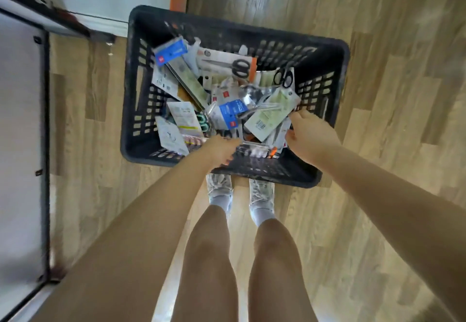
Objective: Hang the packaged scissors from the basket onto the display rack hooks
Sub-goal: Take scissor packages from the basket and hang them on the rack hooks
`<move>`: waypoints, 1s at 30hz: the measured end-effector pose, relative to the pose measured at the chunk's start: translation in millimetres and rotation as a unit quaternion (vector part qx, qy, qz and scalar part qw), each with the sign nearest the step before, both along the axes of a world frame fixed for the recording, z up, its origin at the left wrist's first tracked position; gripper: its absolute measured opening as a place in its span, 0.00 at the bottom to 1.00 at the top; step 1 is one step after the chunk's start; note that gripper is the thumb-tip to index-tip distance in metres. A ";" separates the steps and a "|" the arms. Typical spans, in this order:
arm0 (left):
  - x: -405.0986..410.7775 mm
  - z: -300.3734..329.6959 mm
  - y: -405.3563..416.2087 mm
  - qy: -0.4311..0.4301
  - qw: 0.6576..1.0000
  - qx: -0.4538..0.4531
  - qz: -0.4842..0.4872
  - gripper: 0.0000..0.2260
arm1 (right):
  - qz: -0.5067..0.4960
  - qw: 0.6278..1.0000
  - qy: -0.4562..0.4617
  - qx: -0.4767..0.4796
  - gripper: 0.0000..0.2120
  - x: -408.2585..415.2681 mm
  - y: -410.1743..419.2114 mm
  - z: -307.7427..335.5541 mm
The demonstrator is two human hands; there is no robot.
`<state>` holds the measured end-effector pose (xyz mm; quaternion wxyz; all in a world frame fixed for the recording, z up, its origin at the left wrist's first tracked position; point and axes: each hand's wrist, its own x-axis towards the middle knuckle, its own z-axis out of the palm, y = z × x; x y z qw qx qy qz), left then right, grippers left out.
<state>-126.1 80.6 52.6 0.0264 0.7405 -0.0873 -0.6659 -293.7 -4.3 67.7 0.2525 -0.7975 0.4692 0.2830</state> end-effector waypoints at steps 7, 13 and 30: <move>-21.7 -137.9 -18.7 -0.019 0.980 0.002 0.200 0.12 | 0.017 1.000 0.004 -0.012 0.19 6.0 -19.8 -134.8; -17.5 -213.3 -10.9 -0.023 0.957 0.024 0.289 0.12 | 0.030 0.999 -0.036 -0.017 0.24 30.0 -49.5 -221.1; -45.4 -246.9 -33.0 0.012 0.875 0.093 0.476 0.18 | -0.184 0.973 -0.128 0.050 0.27 62.0 -90.9 -255.6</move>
